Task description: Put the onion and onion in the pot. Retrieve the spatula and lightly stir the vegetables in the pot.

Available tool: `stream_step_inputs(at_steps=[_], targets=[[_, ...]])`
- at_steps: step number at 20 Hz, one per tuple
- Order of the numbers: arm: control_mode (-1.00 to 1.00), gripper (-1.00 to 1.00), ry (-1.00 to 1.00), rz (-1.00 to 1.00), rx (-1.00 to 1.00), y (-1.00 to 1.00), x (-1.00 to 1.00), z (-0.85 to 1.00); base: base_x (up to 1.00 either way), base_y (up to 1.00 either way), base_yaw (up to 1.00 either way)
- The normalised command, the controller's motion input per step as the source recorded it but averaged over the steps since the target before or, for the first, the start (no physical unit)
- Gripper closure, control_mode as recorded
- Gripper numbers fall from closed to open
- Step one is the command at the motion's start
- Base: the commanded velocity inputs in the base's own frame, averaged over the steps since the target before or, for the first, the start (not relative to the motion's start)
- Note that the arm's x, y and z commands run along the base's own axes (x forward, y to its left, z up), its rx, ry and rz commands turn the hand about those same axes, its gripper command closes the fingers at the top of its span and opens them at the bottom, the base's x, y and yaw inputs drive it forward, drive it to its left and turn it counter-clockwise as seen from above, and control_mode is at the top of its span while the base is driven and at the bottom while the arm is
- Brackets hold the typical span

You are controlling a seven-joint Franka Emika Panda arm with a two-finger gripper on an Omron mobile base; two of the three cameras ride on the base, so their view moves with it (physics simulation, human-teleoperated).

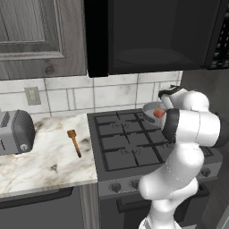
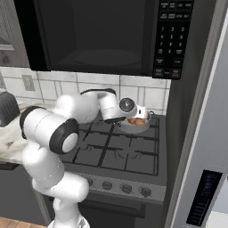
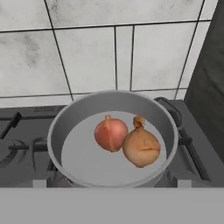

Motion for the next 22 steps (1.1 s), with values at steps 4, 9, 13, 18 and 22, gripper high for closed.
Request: stream_step_inputs(at_steps=[4,9,13,18,22], targets=[[-1.0,-1.0,0.16,-0.06,0.0,0.1,-0.5,0.25,0.0,0.0,0.0],[-1.0,-1.0,0.12,-0.06,0.0,0.09,-0.57,0.28,0.0,0.0,0.0],[-1.0,-1.0,0.13,-0.03,0.0,0.06,-0.59,0.36,0.0,0.0,0.0],[-1.0,-1.0,0.06,0.0,0.0,0.11,-0.62,0.39,0.0,0.0,0.0],[-1.0,-1.0,0.12,0.0,0.0,0.21,-0.57,0.45,0.0,0.0,0.0]])
